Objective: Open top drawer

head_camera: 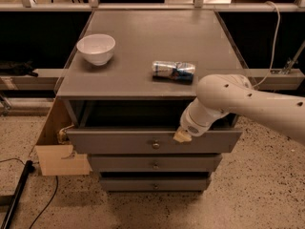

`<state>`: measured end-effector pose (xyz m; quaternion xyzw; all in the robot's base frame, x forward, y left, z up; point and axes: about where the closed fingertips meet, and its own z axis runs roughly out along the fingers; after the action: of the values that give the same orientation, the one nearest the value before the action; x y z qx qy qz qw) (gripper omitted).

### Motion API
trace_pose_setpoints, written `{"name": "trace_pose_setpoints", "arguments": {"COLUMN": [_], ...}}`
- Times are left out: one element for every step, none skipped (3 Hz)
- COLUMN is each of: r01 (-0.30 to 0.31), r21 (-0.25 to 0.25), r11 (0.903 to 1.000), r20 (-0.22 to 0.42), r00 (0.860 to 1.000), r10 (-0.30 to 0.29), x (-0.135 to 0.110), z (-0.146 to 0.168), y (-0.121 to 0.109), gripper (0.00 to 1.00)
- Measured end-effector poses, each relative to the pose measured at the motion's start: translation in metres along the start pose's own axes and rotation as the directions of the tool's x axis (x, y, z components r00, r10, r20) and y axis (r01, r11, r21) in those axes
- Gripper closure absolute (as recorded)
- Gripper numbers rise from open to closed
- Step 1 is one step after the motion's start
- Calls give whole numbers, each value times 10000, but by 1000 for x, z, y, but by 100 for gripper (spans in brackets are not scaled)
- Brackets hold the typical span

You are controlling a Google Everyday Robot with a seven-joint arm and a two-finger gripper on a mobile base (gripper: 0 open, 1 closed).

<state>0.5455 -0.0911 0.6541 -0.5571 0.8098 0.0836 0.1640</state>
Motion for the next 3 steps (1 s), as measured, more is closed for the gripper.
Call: {"name": "trace_pose_setpoints", "arguments": {"r01": [0,135,135], "r21": [0,-174,-174], "r11": [10000,9998,9998], "r20": [0,174,174], "r00": [10000,9998,9998], "r10": [0,-132,-132], "x": [0,9,9], "z": [0,-4,-4], "y": [0,9,9], "gripper": [7,70,92]}}
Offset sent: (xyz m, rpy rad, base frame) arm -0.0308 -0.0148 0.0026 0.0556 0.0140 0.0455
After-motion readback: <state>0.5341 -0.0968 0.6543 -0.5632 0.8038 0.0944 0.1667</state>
